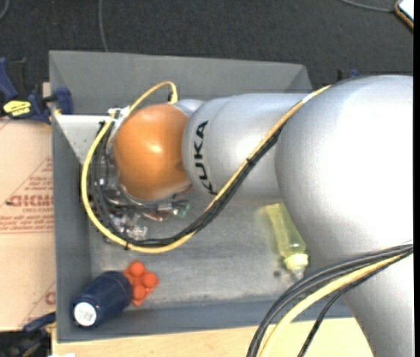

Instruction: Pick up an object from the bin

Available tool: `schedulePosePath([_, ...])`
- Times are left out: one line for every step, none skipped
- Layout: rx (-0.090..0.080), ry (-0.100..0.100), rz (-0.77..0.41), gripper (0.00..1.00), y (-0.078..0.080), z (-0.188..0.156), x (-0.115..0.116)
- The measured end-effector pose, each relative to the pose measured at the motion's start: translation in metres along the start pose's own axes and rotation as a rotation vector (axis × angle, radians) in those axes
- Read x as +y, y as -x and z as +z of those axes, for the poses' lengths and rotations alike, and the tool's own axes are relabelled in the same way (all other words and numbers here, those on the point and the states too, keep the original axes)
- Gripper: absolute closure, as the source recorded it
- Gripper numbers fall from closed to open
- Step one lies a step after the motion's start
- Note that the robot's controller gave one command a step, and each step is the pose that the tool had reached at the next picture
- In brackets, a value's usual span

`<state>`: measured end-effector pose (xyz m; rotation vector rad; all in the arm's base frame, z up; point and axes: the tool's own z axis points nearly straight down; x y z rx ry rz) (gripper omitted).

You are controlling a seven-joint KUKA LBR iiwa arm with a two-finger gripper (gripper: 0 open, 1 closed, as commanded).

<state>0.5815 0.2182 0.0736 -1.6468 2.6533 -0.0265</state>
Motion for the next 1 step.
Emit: schedulePosePath([0.0, 0.001, 0.002, 1.0, -0.0001, 0.0, 0.0001])
